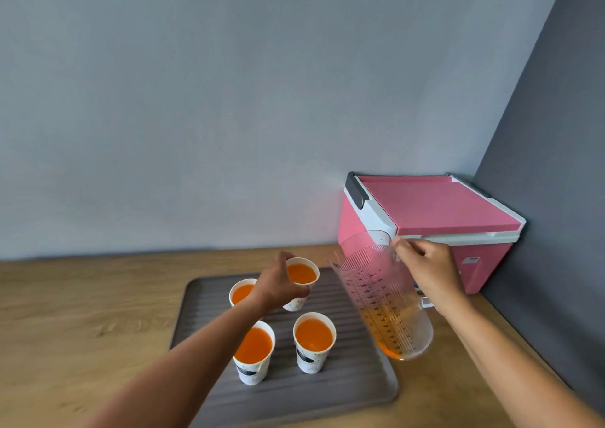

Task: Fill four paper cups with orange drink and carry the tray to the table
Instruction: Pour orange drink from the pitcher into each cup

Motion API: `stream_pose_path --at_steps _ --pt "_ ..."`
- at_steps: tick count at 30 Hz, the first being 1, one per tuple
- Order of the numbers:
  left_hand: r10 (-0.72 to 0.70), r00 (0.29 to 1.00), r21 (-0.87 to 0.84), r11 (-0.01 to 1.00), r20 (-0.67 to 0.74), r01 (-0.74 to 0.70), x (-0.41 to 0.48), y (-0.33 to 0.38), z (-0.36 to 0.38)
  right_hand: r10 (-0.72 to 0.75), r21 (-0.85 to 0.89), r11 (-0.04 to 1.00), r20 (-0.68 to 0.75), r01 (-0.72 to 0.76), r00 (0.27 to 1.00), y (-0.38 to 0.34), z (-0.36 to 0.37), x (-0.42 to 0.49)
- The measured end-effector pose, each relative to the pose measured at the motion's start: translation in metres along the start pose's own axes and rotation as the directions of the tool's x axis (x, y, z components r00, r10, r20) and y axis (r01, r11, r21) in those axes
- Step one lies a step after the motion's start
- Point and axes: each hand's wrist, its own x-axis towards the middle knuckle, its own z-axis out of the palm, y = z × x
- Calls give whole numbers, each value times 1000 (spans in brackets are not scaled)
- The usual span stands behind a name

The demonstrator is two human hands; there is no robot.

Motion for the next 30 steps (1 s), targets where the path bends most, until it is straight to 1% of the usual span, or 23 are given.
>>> stream_pose_path --at_steps 6,11,22,26,30 --pt "-53 997 76 996 50 49 5 -1 10 27 17 1000 -32 -26 999 25 -13 -13" --pt "-97 992 78 993 80 91 6 -1 21 56 36 998 -55 -54 997 33 -24 -19" --pt "-183 979 77 981 95 176 7 -4 32 53 43 998 -69 -50 996 35 -30 -26" --pt "-193 974 106 978 115 181 8 -1 30 72 56 996 -76 -67 995 35 -26 -30" --pt "-206 971 140 972 119 189 6 7 23 56 86 995 -78 -50 995 37 -22 -31"
